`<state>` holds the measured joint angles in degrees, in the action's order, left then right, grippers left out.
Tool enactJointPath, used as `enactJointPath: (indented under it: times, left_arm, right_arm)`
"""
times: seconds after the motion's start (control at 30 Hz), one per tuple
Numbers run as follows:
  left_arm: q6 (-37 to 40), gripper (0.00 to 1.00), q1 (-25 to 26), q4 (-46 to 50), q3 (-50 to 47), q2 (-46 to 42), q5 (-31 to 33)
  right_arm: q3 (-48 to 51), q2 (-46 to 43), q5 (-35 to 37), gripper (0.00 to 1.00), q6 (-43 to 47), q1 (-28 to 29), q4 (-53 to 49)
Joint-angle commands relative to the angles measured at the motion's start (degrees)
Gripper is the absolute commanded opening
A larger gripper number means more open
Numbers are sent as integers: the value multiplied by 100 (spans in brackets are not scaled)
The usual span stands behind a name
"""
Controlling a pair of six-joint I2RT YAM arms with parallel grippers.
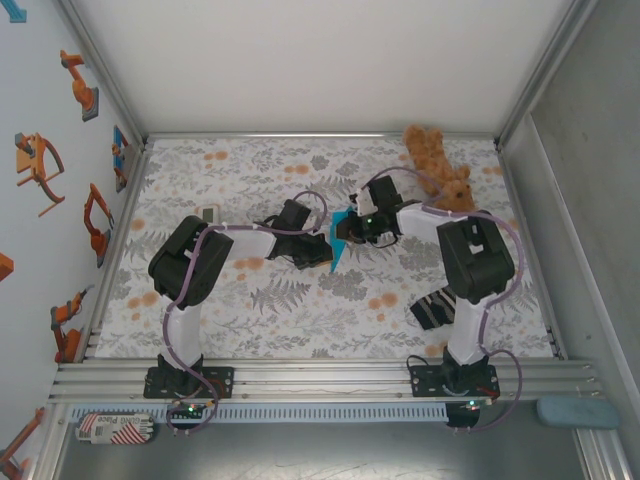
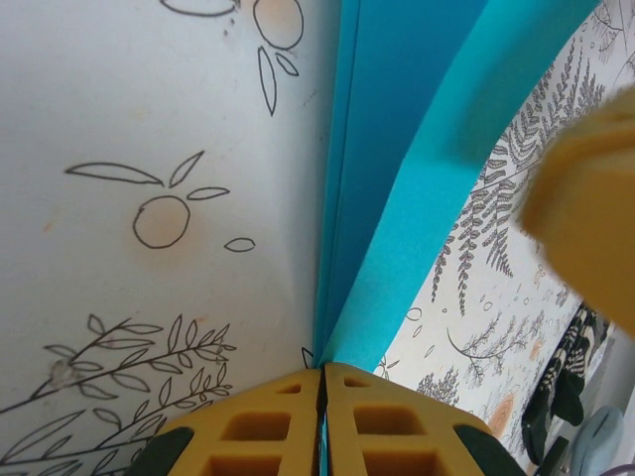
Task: Fold a paper plane with a square sheet of paper (pick it up from the middle)
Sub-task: Fold the wing for the fifth time at the center of the table.
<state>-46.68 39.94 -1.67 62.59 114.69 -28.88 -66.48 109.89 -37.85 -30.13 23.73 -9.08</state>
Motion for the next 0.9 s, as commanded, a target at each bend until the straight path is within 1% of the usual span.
enactJointPath:
  times: [0.0, 0.13, 0.2, 0.57, 0.87]
  left_arm:
    - [106, 9, 229, 571, -190, 681, 357]
    - [106, 9, 240, 563, -194, 687, 357]
    - [106, 9, 233, 557, -189, 679, 357]
    - [106, 9, 238, 575, -191, 662, 368]
    - [106, 9, 236, 580, -194, 660, 375]
  right_arm:
    - [160, -295, 151, 13, 64, 18, 34]
    - [128, -50, 39, 7, 54, 27, -15]
    - [97, 43, 70, 6, 68, 40, -38]
    - [-202, 421, 102, 6, 207, 106, -321]
    - [-317, 548, 332, 6, 253, 141, -547]
